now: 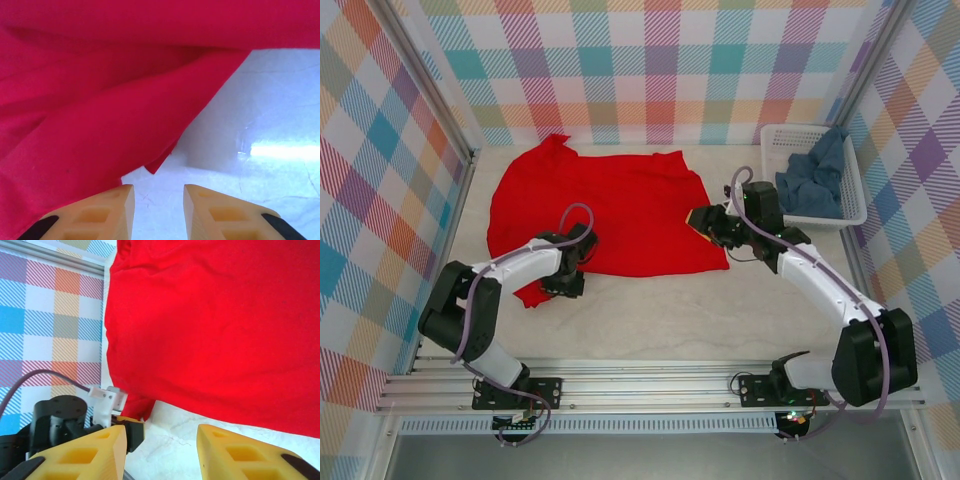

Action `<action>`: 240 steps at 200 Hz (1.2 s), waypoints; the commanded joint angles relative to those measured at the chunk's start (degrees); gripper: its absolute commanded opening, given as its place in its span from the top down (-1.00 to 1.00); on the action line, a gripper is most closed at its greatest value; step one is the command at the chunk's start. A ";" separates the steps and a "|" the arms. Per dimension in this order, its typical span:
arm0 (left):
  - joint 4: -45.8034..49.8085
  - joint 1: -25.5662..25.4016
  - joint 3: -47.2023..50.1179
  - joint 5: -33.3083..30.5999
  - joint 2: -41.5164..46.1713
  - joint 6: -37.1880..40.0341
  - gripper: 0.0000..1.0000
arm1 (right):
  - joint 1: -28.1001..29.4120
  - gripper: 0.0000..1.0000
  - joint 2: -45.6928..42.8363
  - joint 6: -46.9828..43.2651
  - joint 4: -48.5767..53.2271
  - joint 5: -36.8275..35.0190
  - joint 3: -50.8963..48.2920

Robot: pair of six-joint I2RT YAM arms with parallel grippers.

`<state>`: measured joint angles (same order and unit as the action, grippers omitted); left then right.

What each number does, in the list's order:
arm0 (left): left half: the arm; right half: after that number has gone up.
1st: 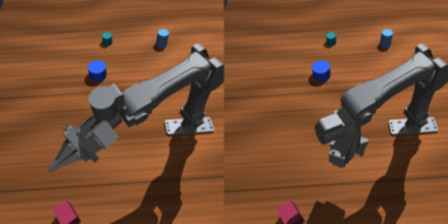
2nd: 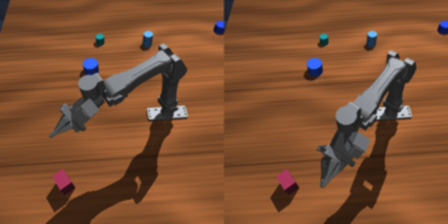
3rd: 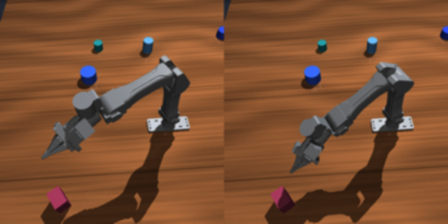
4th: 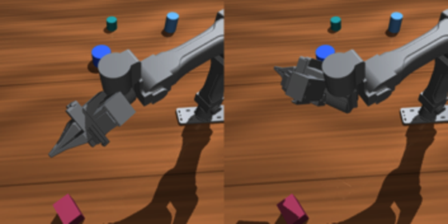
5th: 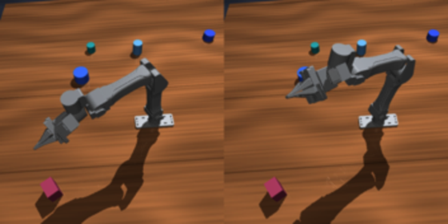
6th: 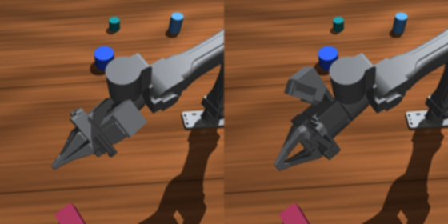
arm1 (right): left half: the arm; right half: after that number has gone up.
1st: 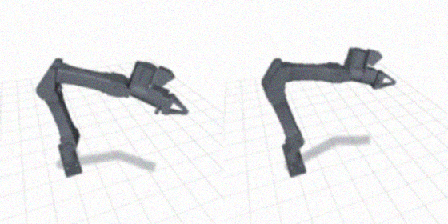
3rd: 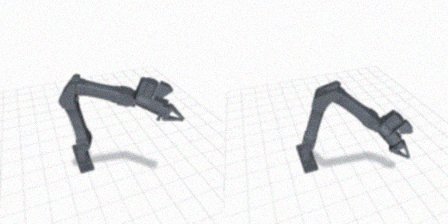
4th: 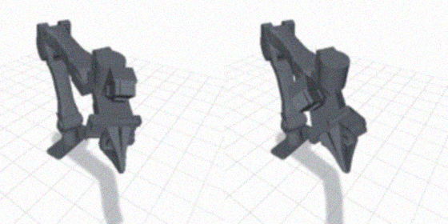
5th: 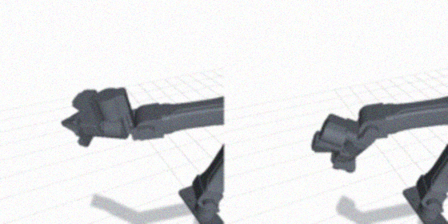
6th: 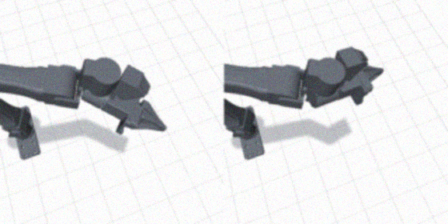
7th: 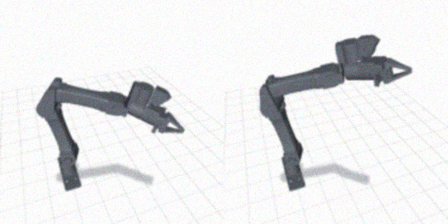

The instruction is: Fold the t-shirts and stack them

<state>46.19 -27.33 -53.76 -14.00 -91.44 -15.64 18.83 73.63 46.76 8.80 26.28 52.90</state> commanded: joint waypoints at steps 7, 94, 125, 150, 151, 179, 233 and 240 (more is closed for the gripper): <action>-1.00 0.02 -0.06 -0.15 -3.22 2.63 0.38 | 0.15 0.18 -1.37 1.65 -0.17 1.56 -1.03; -0.56 2.96 -4.80 0.59 -7.09 2.81 0.44 | 0.15 0.25 -1.73 2.44 -0.03 2.49 -1.64; 0.06 3.15 -5.48 -0.54 -7.96 3.23 0.52 | 0.15 0.26 -1.78 2.54 -0.17 2.79 -2.10; -0.48 3.60 -6.08 -0.78 -9.03 3.25 0.70 | 0.12 0.27 -1.73 2.63 -0.49 3.20 -2.10; -0.49 3.60 -6.13 -0.77 -9.11 3.29 0.71 | 0.14 0.27 -1.69 2.63 -0.51 3.22 -2.10; -0.06 3.69 -6.90 -0.20 -9.86 3.33 0.91 | 0.11 0.28 -1.94 2.72 -0.43 3.33 -1.93; 6.95 3.36 -9.00 6.89 -4.21 -3.73 1.00 | 0.11 0.31 -2.71 1.55 2.74 1.44 -1.55; 8.54 3.02 -9.70 8.94 -3.46 -5.88 1.00 | 0.15 0.32 -2.52 1.29 3.85 0.58 -1.34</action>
<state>48.21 -24.23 -60.38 -11.46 -99.31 -15.05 18.85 72.25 48.97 9.50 28.01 51.31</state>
